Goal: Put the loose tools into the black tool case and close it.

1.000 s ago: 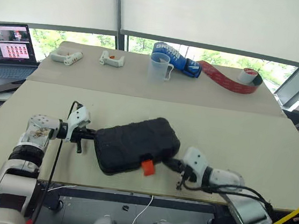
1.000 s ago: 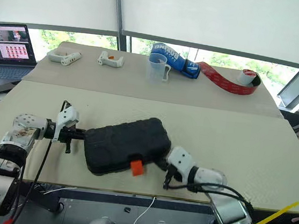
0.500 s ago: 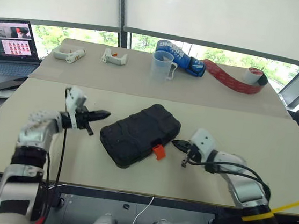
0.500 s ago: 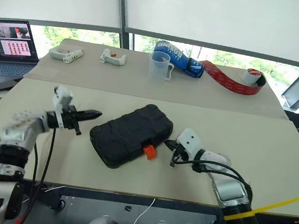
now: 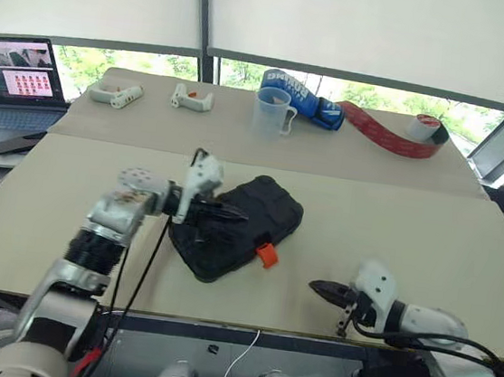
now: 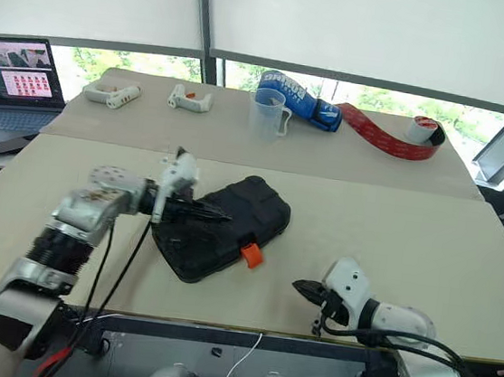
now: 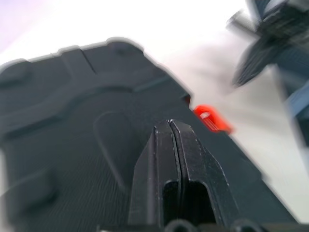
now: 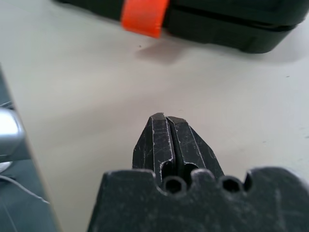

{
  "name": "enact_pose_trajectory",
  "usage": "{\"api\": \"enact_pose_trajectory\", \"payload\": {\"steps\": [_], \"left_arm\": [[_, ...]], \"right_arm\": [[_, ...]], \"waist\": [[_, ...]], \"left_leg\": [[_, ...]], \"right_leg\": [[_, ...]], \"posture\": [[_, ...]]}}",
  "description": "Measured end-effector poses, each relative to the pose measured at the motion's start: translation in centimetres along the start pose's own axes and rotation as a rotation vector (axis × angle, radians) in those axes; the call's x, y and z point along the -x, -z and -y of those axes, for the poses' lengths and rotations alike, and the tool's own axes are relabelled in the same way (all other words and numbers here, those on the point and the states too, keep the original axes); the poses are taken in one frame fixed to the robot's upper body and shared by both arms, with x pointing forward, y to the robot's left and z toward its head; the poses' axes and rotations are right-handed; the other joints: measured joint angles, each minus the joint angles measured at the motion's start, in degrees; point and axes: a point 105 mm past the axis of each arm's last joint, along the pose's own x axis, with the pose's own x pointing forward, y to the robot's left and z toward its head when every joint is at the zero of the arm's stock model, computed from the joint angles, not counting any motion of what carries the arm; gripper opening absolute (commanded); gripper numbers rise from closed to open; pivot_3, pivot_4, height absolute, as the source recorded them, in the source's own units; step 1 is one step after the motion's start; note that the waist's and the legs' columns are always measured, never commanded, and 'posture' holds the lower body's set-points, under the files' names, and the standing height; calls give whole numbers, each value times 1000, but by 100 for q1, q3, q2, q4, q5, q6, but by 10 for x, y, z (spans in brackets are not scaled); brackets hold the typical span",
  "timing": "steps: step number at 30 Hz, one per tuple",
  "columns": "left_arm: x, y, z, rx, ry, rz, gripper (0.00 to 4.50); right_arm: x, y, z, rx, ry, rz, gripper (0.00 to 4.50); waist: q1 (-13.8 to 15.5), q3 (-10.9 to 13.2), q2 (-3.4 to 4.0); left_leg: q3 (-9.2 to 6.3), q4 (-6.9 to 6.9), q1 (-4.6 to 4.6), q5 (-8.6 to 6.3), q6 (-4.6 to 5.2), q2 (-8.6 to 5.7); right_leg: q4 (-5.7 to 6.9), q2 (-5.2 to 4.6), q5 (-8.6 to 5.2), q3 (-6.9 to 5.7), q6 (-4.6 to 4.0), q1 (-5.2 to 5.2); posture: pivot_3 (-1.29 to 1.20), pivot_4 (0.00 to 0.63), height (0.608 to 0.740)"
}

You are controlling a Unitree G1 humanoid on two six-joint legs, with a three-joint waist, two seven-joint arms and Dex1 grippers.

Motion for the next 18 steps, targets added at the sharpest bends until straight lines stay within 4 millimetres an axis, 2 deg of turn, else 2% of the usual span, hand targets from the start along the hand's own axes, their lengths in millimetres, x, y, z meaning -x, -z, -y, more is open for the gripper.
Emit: {"api": "enact_pose_trajectory", "payload": {"steps": [3, 4, 13, 18], "left_arm": [[-5, 4, -1, -40, -36, -56, 49], [-7, 6, 2, -50, -43, -64, 49], [-11, 9, 11, -25, -50, -51, 49], [-10, 9, 11, -20, -48, -51, 49]], "right_arm": [[-4, -1, -3, -18, 15, 18, 0], [-7, -2, -5, -24, 16, 25, 0], [-38, -24, -8, -36, 0, 109, 0], [-51, -20, -6, -27, -20, 77, 0]], "waist": [[2, -4, 6], [4, -11, 12], [28, -44, 38], [23, -48, 39]], "left_leg": [[-7, -8, 75, -1, 0, 3], [-8, -12, 82, -1, -1, 4], [-40, -11, 100, 0, -1, -1], [-41, -12, 97, 0, 0, -1]], "right_leg": [[-5, 1, -26, -3, 20, 67], [-5, -1, -46, -3, 3, 73], [-1, -11, -46, 0, -5, 85], [-3, -9, -46, 1, -5, 82]], "posture": [[0, 150, 740], [0, 150, 740], [0, 150, 740], [0, 150, 740]]}}
